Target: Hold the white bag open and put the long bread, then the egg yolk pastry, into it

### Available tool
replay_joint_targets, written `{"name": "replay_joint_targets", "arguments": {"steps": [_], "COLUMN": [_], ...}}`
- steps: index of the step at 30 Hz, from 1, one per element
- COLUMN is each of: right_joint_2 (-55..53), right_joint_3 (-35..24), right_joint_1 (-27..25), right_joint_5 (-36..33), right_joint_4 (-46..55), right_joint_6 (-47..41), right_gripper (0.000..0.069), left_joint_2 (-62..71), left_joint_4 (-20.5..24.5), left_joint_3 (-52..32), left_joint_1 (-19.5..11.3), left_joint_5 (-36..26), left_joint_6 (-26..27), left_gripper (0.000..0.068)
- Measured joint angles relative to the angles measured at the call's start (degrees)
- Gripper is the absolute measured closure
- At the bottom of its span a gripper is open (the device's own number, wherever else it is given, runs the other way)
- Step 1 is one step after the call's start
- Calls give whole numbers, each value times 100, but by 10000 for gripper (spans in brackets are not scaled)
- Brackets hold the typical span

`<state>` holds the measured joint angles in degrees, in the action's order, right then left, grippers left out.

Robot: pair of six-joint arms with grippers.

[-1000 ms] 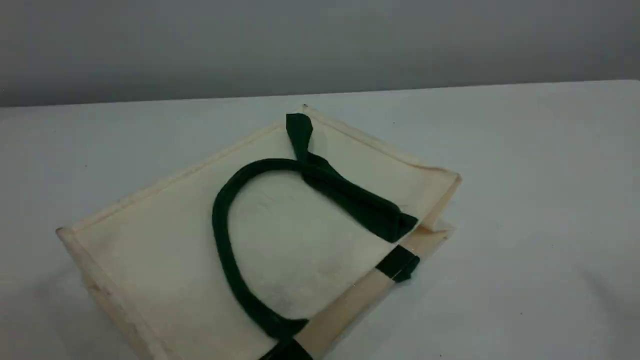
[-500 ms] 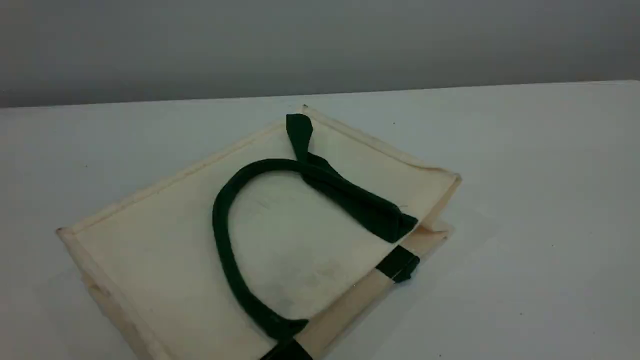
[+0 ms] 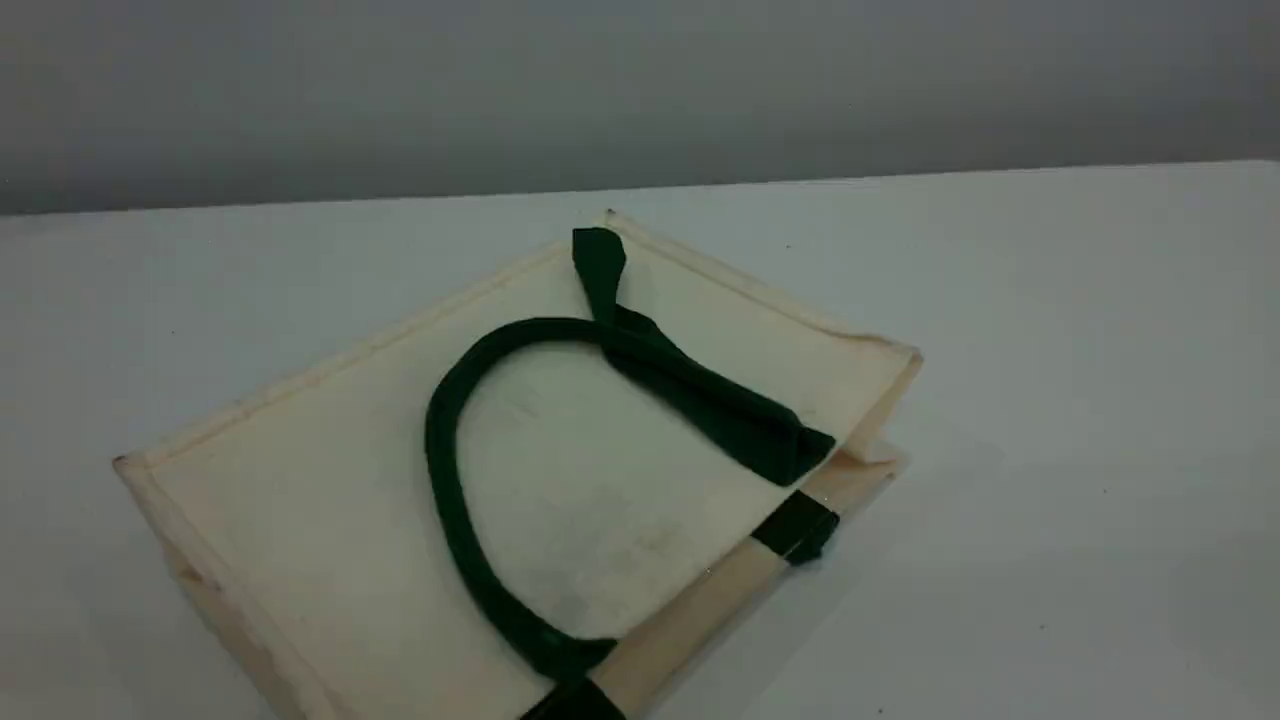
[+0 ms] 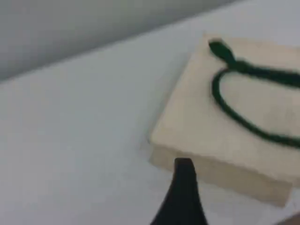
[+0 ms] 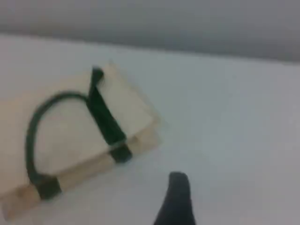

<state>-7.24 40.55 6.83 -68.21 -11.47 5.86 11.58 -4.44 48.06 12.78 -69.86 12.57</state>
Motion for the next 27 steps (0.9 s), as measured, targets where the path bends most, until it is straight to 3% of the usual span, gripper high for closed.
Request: {"name": "replay_joint_targets", "arguments": {"steps": [8, 20, 27], "right_joint_2": [0, 105, 370], "right_joint_3": [-1014, -1061, -1056], "right_joint_1": [0, 0, 0], "right_joint_5": [538, 571, 553], "right_joint_4": [435, 529, 512], "right_joint_6": [0, 0, -2], "right_gripper": [134, 135, 135], "left_joint_2": [-18, -24, -24], "left_joint_4": [-6, 18, 343], "left_joint_3": [-1105, -1843, -1916], "left_joint_1": [0, 0, 0], "left_joint_5": [331, 751, 801], "left_joint_6": [-311, -357, -995], "left_gripper": [126, 126, 126]}}
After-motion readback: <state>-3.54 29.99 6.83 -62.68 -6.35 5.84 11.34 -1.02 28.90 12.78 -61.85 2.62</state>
